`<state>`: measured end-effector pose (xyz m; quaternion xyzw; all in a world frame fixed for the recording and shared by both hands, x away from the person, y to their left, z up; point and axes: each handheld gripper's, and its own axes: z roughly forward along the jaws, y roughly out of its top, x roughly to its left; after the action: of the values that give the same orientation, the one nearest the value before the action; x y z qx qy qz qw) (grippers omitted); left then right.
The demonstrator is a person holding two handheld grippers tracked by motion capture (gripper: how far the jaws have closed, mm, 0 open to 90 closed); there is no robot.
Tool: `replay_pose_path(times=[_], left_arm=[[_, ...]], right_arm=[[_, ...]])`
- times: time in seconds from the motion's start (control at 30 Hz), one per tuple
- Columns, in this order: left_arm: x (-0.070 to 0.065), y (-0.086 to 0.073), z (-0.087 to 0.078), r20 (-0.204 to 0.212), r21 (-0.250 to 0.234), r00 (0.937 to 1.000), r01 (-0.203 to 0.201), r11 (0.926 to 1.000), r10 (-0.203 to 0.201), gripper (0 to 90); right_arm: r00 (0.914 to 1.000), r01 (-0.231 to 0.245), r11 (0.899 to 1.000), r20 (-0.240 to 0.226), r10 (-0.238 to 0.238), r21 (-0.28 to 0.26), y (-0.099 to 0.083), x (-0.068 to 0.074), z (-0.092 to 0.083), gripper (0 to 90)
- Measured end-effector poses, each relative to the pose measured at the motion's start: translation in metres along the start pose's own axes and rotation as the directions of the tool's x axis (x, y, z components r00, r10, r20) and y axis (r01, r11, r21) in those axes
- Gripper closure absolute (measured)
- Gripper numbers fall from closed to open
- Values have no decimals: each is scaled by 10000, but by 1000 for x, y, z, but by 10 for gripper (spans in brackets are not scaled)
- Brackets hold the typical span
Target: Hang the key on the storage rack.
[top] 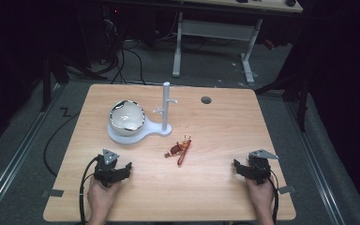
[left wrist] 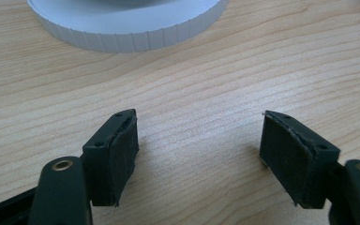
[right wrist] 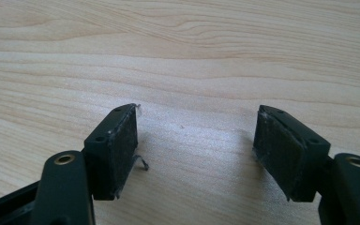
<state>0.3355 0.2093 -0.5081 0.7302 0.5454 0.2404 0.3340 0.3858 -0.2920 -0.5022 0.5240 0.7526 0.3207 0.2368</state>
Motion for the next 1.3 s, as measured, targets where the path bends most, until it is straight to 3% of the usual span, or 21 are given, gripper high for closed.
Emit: replay_pose_path(times=[0.73,1.3], left_arm=[[0,0,0,31,9,10000,18,10000,-18,282],[0,0,0,332,-28,9994,-29,10000,30,272]], right_arm=[[10000,-3,10000,-1,3,1,0,0,0,312],[10000,-6,10000,-2,6,1,0,0,0,312]])
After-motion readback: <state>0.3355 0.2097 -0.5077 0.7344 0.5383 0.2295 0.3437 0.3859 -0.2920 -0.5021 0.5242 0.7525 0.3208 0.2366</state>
